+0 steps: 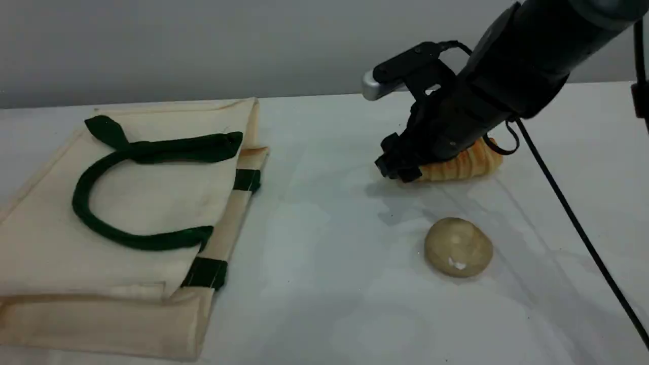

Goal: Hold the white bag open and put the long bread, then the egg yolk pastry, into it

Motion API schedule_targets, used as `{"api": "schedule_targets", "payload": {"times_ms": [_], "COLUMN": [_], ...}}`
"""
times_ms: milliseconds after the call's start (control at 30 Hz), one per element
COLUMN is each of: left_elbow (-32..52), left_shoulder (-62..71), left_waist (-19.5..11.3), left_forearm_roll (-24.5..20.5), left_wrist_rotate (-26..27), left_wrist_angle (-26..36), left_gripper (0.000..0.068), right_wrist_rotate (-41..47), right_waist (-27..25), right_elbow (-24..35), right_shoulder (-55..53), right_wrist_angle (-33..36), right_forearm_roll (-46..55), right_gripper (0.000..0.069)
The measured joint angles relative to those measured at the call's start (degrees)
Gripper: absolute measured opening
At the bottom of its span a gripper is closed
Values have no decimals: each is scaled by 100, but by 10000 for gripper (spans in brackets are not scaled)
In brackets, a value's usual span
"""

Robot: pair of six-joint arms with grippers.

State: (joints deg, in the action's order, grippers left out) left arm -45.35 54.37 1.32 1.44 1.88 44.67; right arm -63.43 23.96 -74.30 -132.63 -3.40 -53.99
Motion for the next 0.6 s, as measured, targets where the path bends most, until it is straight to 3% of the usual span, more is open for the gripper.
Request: {"api": "schedule_targets", "payload": {"times_ms": [267, 600], "left_elbow": [0, 0], "left_shoulder": [0, 0], "left_waist": [0, 0], "left_forearm_roll": [0, 0], "left_wrist_rotate": [0, 0], "left_wrist_angle": [0, 0], "left_gripper": [453, 453], "right_wrist_rotate": [6, 13], "right_waist": [0, -10], "right_elbow": [5, 10], "right_shoulder": [-130, -136], "right_wrist_angle": [-334, -461], "right_forearm_roll": [12, -8], "right_gripper": [461, 203]}}
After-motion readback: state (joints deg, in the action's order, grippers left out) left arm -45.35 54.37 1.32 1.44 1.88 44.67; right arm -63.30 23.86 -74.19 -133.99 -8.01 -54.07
